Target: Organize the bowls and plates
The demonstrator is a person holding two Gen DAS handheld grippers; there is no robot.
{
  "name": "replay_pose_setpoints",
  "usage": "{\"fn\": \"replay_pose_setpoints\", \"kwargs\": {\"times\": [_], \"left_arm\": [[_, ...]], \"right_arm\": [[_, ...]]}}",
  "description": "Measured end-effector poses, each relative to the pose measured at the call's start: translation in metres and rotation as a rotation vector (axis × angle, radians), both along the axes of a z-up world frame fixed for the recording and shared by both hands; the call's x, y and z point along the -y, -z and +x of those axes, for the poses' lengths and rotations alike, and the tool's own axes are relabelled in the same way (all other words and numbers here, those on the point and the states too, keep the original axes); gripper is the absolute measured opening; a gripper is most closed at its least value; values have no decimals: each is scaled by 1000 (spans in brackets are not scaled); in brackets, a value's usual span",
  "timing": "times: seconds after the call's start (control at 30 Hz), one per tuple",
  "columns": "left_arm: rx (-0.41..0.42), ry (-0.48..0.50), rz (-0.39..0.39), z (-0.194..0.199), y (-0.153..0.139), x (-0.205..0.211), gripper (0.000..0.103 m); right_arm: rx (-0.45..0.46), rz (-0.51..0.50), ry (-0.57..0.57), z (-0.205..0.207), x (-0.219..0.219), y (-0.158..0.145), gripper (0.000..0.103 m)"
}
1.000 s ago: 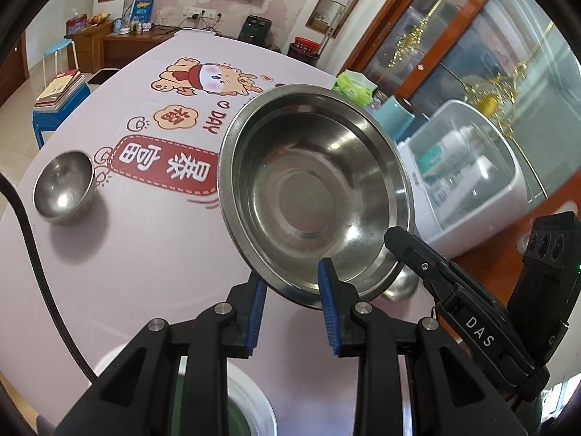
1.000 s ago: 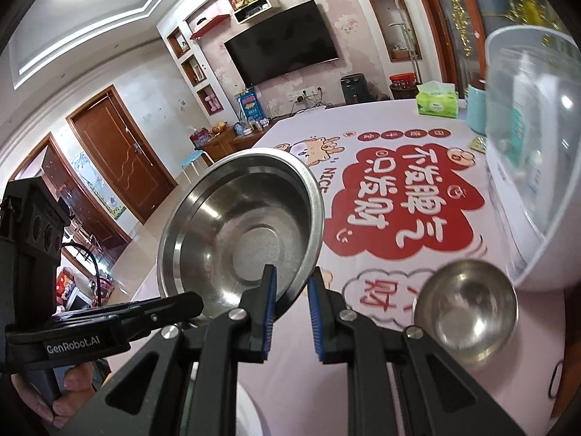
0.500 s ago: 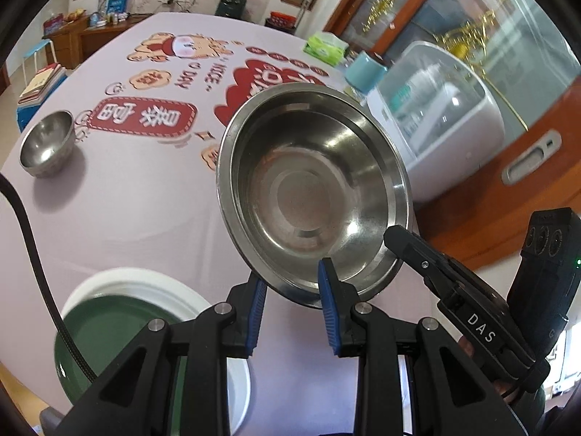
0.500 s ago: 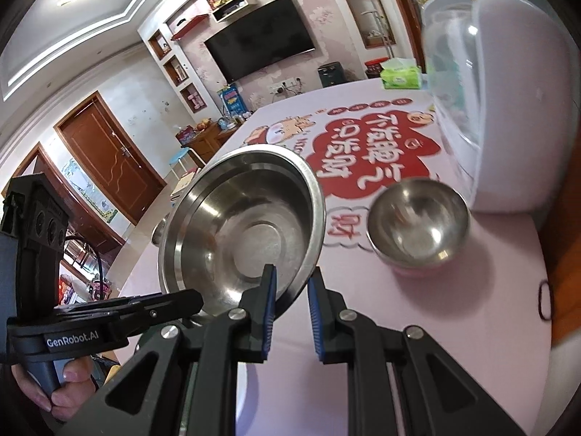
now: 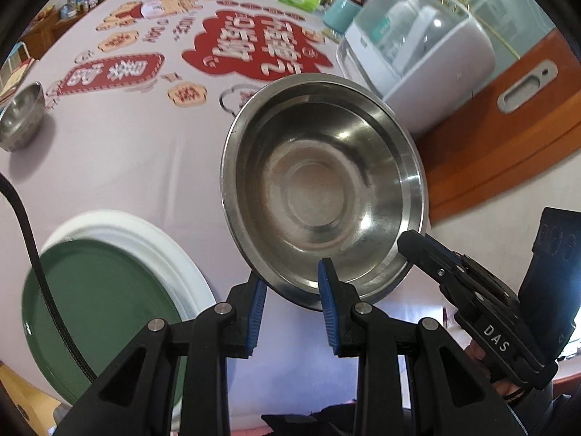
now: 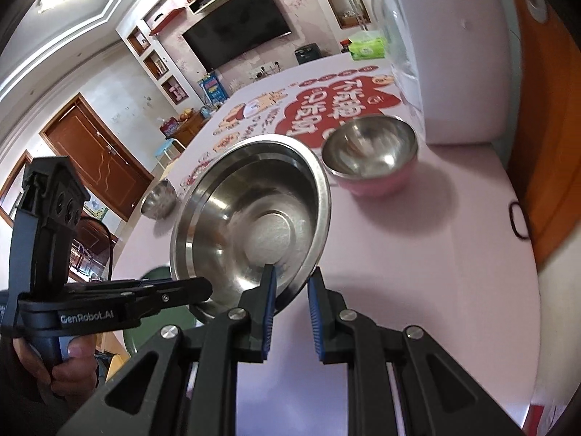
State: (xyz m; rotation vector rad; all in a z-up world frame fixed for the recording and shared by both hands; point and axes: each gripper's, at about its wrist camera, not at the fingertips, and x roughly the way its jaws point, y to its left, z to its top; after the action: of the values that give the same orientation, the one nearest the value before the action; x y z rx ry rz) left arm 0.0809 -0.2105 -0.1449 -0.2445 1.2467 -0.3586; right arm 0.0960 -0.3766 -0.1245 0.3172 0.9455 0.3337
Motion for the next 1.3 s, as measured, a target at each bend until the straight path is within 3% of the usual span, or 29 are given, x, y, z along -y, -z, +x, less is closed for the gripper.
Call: {"fn": "replay_pose_setpoints", "kwargs": {"times": [0.87,1.3], "left_arm": [[-267,150,50,-32,64,37,29],[-272,203,92,-28,65,47,29]], "right_arm": [[-269,-47,-12,-53,21,52,18],[-356,-26,-24,-50,25,56,20]]}}
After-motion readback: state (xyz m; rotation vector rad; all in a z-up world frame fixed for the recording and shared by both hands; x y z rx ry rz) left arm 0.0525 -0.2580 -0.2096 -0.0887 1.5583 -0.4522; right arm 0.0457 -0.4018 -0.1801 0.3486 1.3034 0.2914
